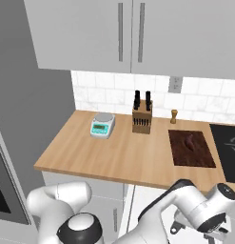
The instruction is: Place the appropriate cutting tool for cutting the potato skin on the cutting board.
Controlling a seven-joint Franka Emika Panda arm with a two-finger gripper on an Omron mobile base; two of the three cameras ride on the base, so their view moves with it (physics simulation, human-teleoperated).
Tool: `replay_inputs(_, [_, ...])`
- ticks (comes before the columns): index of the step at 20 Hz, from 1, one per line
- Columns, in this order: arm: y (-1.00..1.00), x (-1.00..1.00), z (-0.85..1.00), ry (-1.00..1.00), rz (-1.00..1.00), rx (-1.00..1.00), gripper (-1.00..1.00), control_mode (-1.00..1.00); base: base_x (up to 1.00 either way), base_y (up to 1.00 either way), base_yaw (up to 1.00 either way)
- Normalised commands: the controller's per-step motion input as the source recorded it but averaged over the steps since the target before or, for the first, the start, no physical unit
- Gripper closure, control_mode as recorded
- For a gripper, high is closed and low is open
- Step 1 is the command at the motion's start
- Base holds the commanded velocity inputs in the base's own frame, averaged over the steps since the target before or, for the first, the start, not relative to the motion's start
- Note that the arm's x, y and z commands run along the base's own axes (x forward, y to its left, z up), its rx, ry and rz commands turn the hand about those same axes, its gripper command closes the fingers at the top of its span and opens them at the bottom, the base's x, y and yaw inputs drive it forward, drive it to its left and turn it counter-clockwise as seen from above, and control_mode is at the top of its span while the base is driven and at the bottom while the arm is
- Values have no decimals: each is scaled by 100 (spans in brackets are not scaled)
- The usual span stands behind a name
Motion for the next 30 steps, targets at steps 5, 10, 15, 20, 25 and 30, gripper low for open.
replay_inputs(5, [21, 17, -26, 0, -13, -1, -100, -100, 0, 0, 0])
replay_inputs(10, [5, 42, 0, 0, -11, 0, -100, -100, 0, 0, 0])
replay_inputs(15, [6, 21, -28, 0, -4, 0, -100, -100, 0, 0, 0])
replay_inputs(20, [18, 12, -37, 0, 0, 0, -100, -100, 0, 0, 0])
replay_inputs(25, [20, 13, -30, 0, 0, -4, -100, -100, 0, 0, 0])
replay_inputs(30, [5, 15, -32, 1, -1, -5, -100, -100, 0, 0, 0])
